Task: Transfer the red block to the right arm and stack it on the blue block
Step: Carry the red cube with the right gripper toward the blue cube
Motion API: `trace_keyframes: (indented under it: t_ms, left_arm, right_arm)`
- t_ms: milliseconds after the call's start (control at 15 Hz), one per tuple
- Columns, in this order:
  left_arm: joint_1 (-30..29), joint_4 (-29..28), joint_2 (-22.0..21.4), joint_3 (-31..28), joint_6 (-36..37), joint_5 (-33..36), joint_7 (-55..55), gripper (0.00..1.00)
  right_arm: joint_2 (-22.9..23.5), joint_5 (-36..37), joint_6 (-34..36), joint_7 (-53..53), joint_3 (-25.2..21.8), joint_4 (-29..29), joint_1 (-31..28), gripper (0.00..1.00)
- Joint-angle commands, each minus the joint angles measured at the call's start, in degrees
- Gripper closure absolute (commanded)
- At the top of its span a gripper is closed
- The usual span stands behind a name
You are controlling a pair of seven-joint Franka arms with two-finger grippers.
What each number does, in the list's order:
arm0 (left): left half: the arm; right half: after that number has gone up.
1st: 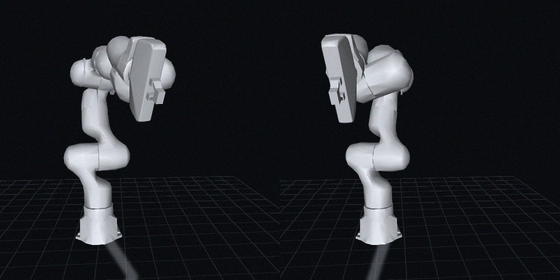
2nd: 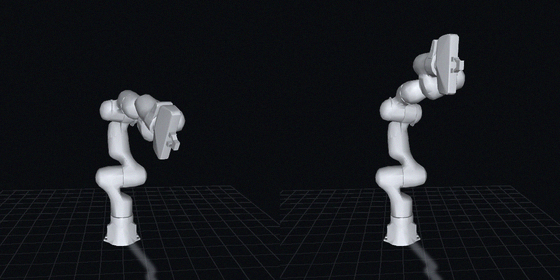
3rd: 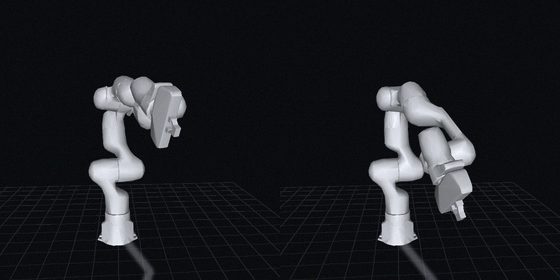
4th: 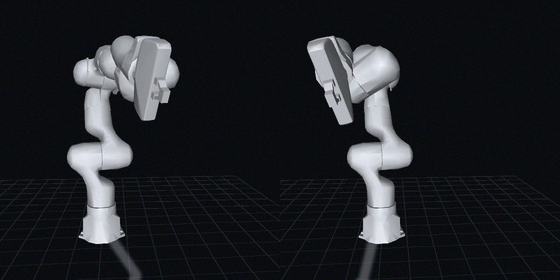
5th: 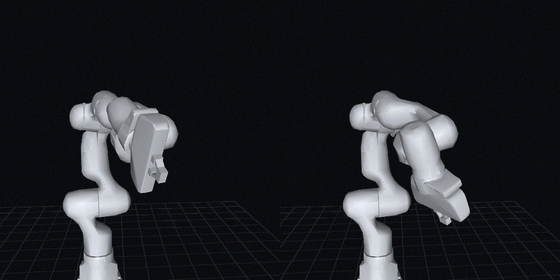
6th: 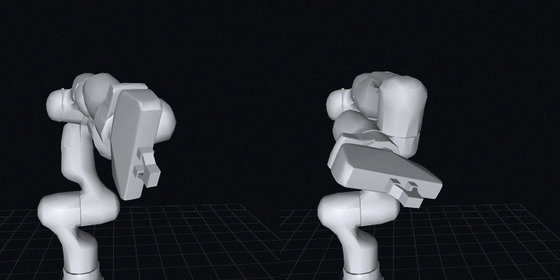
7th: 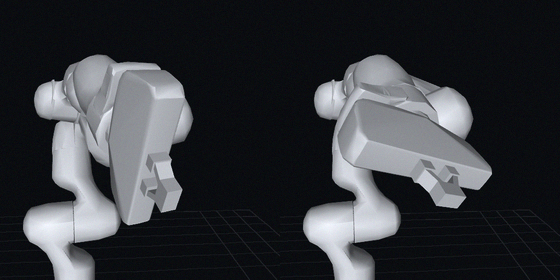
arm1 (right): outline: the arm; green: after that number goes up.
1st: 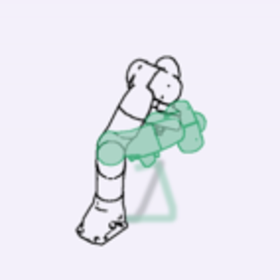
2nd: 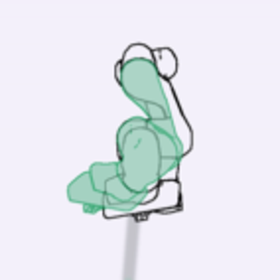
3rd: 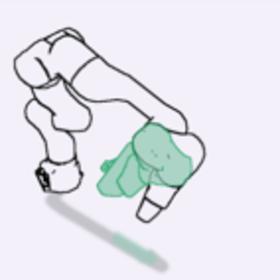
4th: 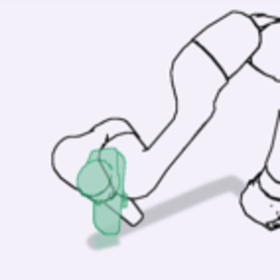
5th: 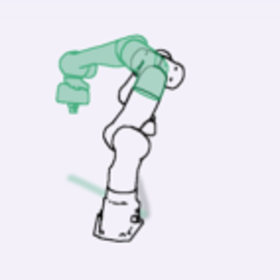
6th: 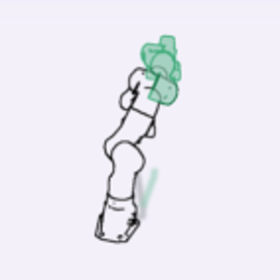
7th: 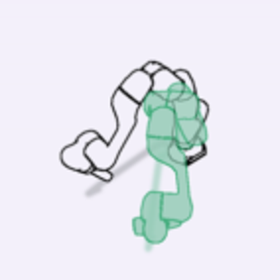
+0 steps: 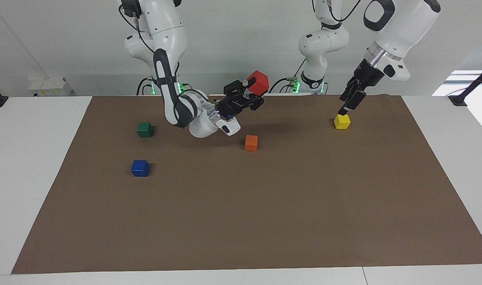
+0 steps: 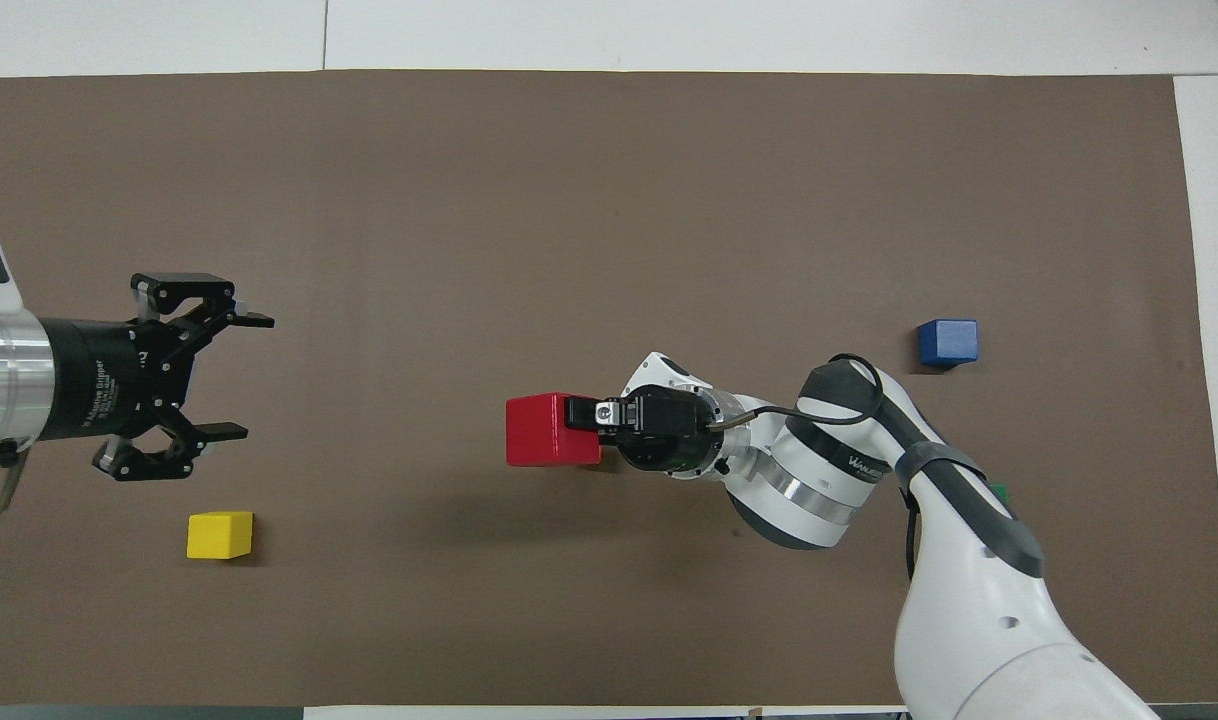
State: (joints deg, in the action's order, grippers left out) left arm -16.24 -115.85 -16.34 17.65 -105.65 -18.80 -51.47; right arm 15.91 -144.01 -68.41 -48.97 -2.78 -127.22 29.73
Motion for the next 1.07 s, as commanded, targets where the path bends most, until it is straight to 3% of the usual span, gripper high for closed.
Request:
trace_keyframes:
  t_ms: [0, 200, 400, 533, 667, 867, 1000]
  left_arm:
    - [-1.8, 2.0, 1.0, 0.4, 1.1, 10.8, 15.3, 0.00]
    - [-1.6, 9.4, 5.3, -1.1, 6.1, 14.7, 28.2, 0.00]
    - [0.8, 26.1, 17.4, -1.3, 16.3, 20.3, 32.2, 0.00]
    - [5.2, 31.6, 21.0, -5.6, 18.6, 21.1, 32.2, 0.00]
    - [14.0, 32.9, 21.7, -15.2, 19.3, 20.9, 33.5, 0.00]
    - [15.3, 31.4, 19.6, -16.6, 23.0, 20.4, 48.0, 0.00]
    - [15.6, 28.1, 17.8, -16.7, 22.5, 20.4, 50.0, 0.00]
  right_arm:
    - [-6.1, 1.3, -8.5, 5.2, 0.4, -2.1, -2.1, 1.00]
    - [-12.0, 5.8, -21.3, 13.2, 0.2, -0.1, -4.5, 1.00]
    - [-15.6, 15.7, -34.4, 20.5, 0.2, 4.0, -6.4, 1.00]
    - [-17.6, 25.1, -41.3, 24.9, 0.1, 5.7, -7.5, 1.00]
    - [-19.3, 36.1, -45.8, 29.8, 0.0, 6.5, -8.6, 1.00]
    - [-20.7, 57.9, -50.9, 36.9, -0.1, 8.1, -10.2, 1.00]
    - [-20.7, 70.6, -50.8, 40.6, -0.1, 9.4, -12.7, 1.00]
